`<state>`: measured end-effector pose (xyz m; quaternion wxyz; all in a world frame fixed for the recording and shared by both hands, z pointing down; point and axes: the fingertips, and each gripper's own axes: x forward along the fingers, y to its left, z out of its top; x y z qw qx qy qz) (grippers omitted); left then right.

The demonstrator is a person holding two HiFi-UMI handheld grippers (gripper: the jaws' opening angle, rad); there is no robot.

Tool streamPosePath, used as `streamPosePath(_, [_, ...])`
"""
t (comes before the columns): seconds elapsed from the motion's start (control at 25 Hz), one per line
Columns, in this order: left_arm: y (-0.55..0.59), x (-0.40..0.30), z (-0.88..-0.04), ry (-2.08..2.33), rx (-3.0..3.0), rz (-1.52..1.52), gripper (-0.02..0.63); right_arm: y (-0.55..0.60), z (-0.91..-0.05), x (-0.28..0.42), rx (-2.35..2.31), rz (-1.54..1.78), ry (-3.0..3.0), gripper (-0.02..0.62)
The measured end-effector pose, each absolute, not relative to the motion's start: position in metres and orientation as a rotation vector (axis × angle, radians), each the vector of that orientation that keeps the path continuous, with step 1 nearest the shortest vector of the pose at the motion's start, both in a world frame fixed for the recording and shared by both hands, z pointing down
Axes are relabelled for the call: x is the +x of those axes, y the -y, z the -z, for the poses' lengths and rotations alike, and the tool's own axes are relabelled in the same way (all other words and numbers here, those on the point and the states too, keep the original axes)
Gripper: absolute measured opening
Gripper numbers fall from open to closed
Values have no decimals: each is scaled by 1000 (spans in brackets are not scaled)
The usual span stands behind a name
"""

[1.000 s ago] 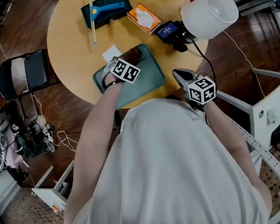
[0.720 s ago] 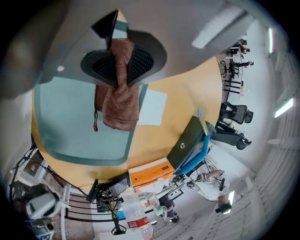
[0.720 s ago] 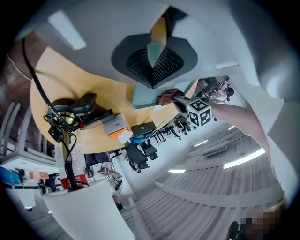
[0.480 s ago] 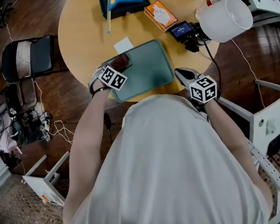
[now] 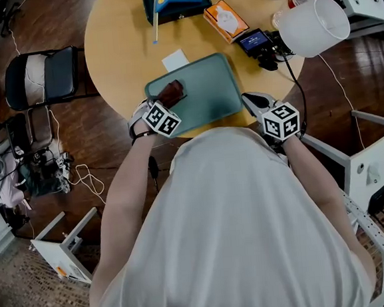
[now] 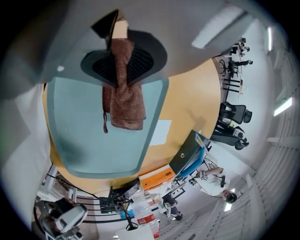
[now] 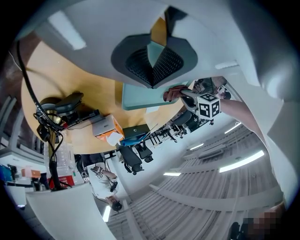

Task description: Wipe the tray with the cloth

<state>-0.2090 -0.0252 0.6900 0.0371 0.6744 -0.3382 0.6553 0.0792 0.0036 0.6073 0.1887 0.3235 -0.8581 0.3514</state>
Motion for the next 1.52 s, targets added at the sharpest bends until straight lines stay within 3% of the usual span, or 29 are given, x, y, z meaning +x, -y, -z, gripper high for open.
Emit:
streamPosePath(0.36, [12,-199,-691,984,2108,-2038,380,-6,-608,75,896,-988,2417,3])
streamPosePath(1.52, [80,-18,-686,831,2182,-1954,380,-5,-614,125,1028,-1059,2400,3])
